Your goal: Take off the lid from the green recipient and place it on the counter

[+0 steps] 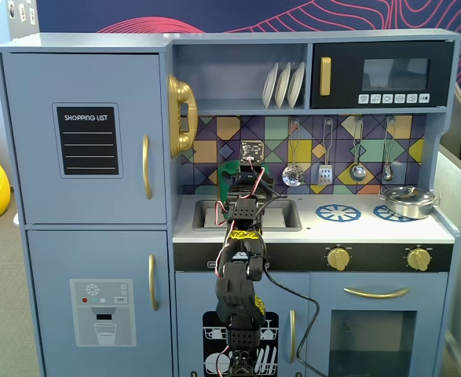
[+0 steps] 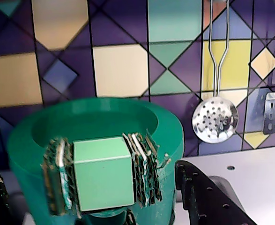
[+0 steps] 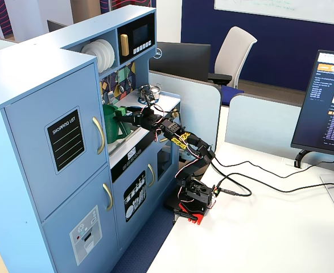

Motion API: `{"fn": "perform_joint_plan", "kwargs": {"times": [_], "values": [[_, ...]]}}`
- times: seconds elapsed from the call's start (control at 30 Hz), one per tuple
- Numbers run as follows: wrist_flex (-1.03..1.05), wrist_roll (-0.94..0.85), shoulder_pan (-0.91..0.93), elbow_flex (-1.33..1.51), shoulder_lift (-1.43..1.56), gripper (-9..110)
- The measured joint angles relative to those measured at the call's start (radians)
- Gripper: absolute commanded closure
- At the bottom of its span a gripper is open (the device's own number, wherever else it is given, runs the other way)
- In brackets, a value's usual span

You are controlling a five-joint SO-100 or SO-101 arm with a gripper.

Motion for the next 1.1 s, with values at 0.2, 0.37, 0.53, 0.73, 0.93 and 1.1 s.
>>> {"fn": "perform_joint_plan", "kwargs": {"times": [0.2, 0.37, 0.53, 0.73, 0.93, 1.1], "values": [[0.0, -0.046, -0.002, -0.081, -0.089, 61], [0.0, -0.057, -0.015, -0.146, -0.149, 66], [0.0, -0.074, -0.025, -0.164, -0.156, 81], [0.0, -0.103, -0.038, -0.164, -0.156, 101], [0.0, -0.109, -0.038, -0.146, -0.138, 101], [-0.026, -0.107, -0.038, -0.146, -0.138, 101]]}}
